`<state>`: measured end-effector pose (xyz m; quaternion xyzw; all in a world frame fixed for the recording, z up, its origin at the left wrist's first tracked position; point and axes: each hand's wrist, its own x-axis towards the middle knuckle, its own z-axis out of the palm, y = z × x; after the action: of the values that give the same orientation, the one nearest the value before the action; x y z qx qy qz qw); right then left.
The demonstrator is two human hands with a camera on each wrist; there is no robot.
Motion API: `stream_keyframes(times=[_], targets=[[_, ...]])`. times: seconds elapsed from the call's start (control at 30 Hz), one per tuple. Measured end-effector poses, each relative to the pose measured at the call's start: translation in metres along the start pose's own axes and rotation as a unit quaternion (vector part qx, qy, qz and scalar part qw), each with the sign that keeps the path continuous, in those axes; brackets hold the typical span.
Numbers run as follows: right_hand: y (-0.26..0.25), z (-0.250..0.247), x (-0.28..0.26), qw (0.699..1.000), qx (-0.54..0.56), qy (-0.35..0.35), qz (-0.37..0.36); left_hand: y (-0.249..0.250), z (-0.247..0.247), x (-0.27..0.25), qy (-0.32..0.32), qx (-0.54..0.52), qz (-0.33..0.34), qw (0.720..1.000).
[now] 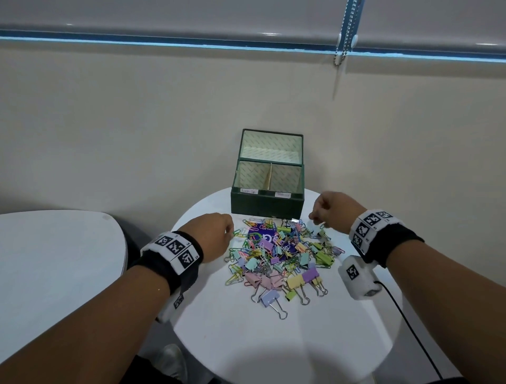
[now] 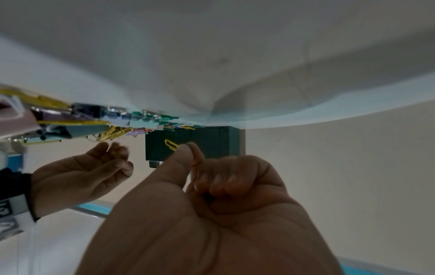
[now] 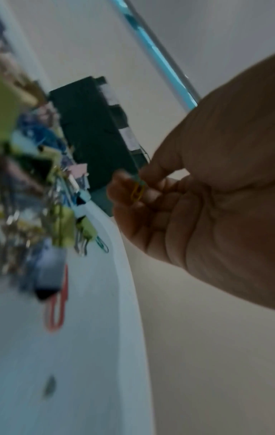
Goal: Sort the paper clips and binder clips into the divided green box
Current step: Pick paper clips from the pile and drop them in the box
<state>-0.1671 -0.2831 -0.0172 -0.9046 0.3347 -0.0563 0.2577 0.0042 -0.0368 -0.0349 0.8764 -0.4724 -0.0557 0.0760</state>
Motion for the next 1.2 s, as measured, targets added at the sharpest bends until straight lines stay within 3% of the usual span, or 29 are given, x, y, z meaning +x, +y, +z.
stream_keyframes(times=[0.07,0.23,0.7,0.8,0.9,1.07,1.2], targets=[[-0.003,-0.001,-0.001,1.000,0.007,-0.010,0.009,-0.001,0.001,0.000,0.004,-0.008,-0.002,1.000],[-0.009,0.007,0.000,0.981,-0.175,-0.085,-0.004,-0.003,0.002,0.002,0.003,-0.015,0.000,1.000],[0.006,0.001,0.006,0.988,-0.146,-0.034,0.047,-0.003,0.002,0.001,-0.005,-0.001,0.004,1.000],[0.003,0.003,0.003,0.987,-0.161,-0.020,0.006,-0.003,0.002,0.001,-0.005,-0.001,0.004,1.000],[-0.007,0.009,0.000,0.977,-0.200,-0.059,-0.045,-0.002,0.000,0.000,-0.005,-0.001,0.007,1.000],[-0.014,0.019,0.003,0.966,-0.238,-0.081,-0.056,0.002,-0.001,-0.001,-0.001,-0.007,0.014,1.000],[-0.013,0.002,0.007,0.986,-0.133,-0.091,-0.033,0.004,-0.003,-0.001,-0.004,-0.011,0.030,0.999]])
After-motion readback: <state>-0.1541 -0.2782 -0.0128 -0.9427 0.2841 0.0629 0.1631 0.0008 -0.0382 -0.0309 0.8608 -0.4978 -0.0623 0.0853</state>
